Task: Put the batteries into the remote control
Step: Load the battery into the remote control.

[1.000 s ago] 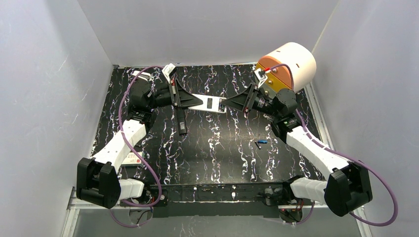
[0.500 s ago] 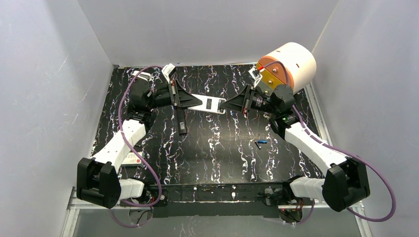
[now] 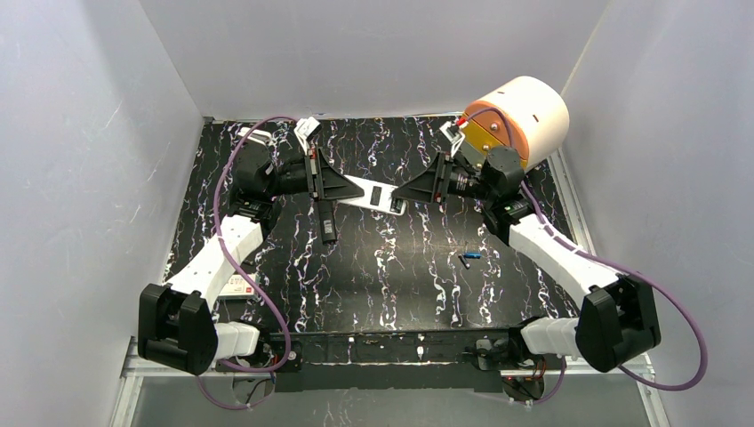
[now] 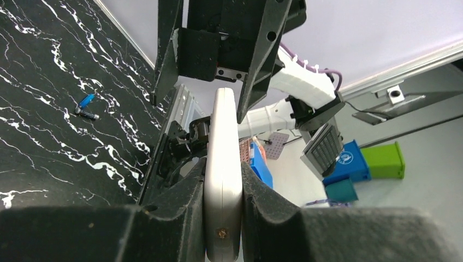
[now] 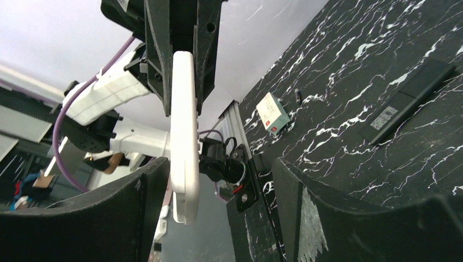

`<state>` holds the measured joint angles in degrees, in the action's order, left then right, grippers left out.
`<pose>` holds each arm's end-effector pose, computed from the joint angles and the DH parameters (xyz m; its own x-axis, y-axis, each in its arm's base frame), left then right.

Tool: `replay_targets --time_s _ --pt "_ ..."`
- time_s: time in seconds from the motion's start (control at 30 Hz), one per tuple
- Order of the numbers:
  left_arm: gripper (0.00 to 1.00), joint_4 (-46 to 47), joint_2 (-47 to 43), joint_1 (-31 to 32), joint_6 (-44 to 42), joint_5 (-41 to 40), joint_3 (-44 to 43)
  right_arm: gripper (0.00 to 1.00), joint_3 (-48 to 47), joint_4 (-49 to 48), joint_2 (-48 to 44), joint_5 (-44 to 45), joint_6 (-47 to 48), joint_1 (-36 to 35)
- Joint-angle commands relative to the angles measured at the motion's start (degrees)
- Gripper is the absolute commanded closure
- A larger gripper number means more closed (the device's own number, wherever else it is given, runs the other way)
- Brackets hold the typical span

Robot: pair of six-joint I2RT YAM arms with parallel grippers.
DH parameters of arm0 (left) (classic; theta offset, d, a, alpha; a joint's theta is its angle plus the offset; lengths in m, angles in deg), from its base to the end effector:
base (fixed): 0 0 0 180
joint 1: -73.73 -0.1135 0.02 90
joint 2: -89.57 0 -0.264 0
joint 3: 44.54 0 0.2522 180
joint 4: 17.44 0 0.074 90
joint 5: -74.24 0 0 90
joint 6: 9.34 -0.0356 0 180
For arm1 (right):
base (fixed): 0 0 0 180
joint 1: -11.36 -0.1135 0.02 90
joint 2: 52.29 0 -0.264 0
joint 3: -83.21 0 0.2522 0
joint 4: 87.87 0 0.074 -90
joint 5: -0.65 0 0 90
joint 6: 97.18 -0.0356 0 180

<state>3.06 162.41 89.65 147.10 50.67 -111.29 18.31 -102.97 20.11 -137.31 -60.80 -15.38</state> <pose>0.2587 -0.1077 0.3610 -0.7874 -0.1566 -0.5962 0.6044 -0.0062 -0.7966 0.2446 0.1528 0.3452 -0.7018 0.2501 -0.6670 -0.6638 0.1103 0.7398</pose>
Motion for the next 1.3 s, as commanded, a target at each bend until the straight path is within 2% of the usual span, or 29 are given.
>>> replay_targets --time_s 0.0,0.17,0.3,0.37,0.53,0.63,0.67,0.73,0.77,0.83,0.87,0.93,1.1,1.27 --pt "1.0 1.77 -2.85 0.07 -5.22 4.57 -0.47 0.22 -4.06 -5.04 2.26 -7.48 -0.48 -0.54" --pt "1.0 1.6 -3.08 0.05 -6.41 5.38 0.03 0.23 -6.89 -3.37 4.21 -10.34 1.57 -4.17" --pt "1.0 1.24 -3.34 0.07 -7.22 5.51 0.25 0.29 -7.9 -2.68 5.99 -9.75 1.25 -5.51" --pt "1.0 0.69 -3.68 0.07 -7.89 5.21 0.49 0.35 -7.66 -4.86 6.48 -9.22 -0.63 -5.79" --pt "0.99 -1.67 -4.91 0.07 -9.75 3.16 0.94 0.62 -6.01 -9.9 7.19 -6.47 -4.93 -6.29" --pt "0.85 -2.31 -5.76 0.07 -9.65 0.98 1.28 0.72 -3.88 -12.68 6.84 -3.01 -7.11 -6.39" --pt "0.75 -2.38 -6.16 0.06 -9.23 -0.08 1.55 0.78 -3.09 -14.55 6.69 -1.48 -8.22 -6.5" --pt "0.62 -2.42 -7.02 0.07 -8.5 -3.11 2.1 0.79 -1.4 -17.72 6.28 2.13 -10.5 -6.49" --pt "0.53 -2.51 -7.65 0.07 -7.74 -5.14 2.48 0.8 -0.66 -19.15 6.22 3.95 -11.56 -6.48" --pt "0.33 -2.49 -8.92 0.06 -4.7 -12.07 3.99 0.83 0.84 -22.09 6.5 7.82 -13.79 -6.6" --pt "0.29 -2.43 -9.47 0.01 -3.01 -15.48 4.64 0.83 1.73 -23.84 6.63 9.65 -15.35 -6.65" --pt "0.25 -0.7 -10.01 0.05 -0.29 -20.42 5.71 0.83 3.64 -28.29 7.18 13.42 -18.22 -6.82" --pt "0.26 4.04 -10.69 0.22 2.36 -25.75 7.13 0.83 5.34 -36.17 9.77 19.16 -22.59 -7.91" --pt "0.28 7.61 -10.62 0.76 2.67 -29.08 8.77 0.83 3.33 -37.15 12.81 21.56 -23.36 -11.17"
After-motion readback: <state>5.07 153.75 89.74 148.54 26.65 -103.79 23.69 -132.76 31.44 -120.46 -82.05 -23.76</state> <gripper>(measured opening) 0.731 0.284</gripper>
